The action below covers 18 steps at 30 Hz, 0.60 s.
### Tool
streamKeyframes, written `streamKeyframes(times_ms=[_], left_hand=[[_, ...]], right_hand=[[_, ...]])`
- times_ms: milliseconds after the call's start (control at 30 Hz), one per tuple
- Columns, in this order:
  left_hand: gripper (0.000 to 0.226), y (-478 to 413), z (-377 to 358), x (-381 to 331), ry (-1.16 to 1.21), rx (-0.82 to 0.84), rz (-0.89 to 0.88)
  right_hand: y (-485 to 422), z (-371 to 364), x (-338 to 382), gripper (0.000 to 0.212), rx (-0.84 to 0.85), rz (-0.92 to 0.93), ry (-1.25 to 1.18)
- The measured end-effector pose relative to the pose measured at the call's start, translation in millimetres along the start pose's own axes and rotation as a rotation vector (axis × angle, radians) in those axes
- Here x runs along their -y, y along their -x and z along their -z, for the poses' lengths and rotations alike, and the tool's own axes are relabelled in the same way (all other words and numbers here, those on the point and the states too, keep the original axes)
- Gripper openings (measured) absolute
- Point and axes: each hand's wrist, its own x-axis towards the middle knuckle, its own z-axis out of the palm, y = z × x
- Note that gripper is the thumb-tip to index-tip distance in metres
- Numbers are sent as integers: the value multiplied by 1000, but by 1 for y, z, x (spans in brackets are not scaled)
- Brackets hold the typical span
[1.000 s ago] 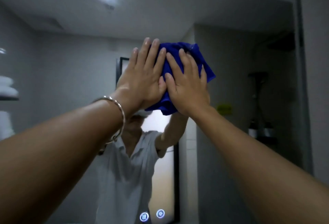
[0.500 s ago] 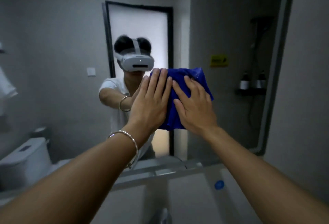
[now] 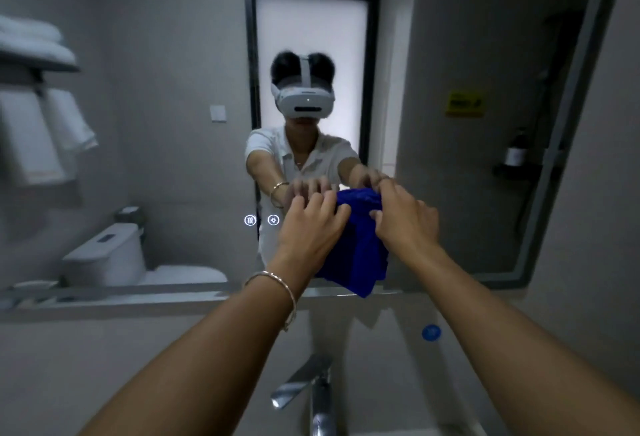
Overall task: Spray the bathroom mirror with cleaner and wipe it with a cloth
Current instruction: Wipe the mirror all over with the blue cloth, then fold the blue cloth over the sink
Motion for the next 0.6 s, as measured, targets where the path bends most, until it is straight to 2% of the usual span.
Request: streamKeyframes(times_ms=[67, 133, 233, 300, 367, 400, 500, 600], left_hand=[[18, 4, 3, -6, 43, 30, 70], [35, 8, 8, -9, 140, 139, 180], [58, 32, 10, -8, 419, 320, 255], [43, 61, 13, -1, 545, 385, 240], [27, 100, 13, 8, 667, 454, 225], [26, 120, 16, 14, 733, 501, 242], [35, 183, 25, 36, 895, 692, 372], [30, 247, 44, 63, 1073, 835, 594]], right_hand=[[6, -7, 4, 29, -18, 58, 127], [11, -8, 5, 20, -24, 127, 182], [25, 0, 5, 8, 72, 225, 88], [37, 8, 13, 10, 275, 282, -2], [49, 14, 33, 17, 534, 380, 11], [56, 13, 46, 17, 629, 434, 26], [80, -3, 95, 15, 740, 556, 23], [107, -30, 153, 25, 799, 668, -70]])
